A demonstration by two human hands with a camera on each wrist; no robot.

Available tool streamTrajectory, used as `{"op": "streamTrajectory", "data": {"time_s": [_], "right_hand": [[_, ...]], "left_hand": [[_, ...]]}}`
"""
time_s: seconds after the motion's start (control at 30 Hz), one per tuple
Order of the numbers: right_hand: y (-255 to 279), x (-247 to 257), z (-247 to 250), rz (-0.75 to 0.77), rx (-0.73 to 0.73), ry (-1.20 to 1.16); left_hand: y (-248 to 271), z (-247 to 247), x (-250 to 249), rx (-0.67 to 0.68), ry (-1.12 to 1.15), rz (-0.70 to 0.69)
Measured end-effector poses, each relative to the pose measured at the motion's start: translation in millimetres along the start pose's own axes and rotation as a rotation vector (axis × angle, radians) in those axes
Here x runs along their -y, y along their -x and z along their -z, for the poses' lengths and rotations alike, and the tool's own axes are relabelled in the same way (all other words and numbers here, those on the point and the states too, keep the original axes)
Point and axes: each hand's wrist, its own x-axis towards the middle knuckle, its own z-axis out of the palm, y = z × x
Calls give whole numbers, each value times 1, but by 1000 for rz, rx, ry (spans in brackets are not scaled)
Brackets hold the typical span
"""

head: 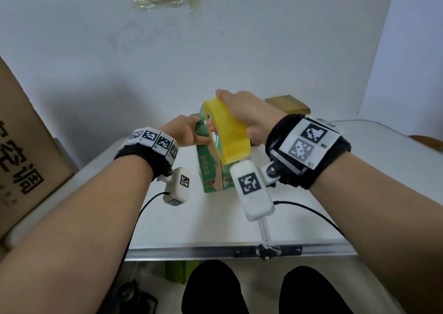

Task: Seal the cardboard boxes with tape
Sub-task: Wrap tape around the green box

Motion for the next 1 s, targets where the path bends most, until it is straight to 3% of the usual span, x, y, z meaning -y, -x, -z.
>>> {"op": "streamTrajectory", "data": {"time_s": [0.27,0.63,1.0], "right_hand": [[14,-45,-3,-106,44,21],[9,-105,-14,-150,1,-49],[10,-118,-19,-160,-1,-2]], "left_hand": [[-3,-1,1,-31,-53,-88],[2,1,1,-22,-4,-86],[1,10,-1,147,-134,-27]]}}
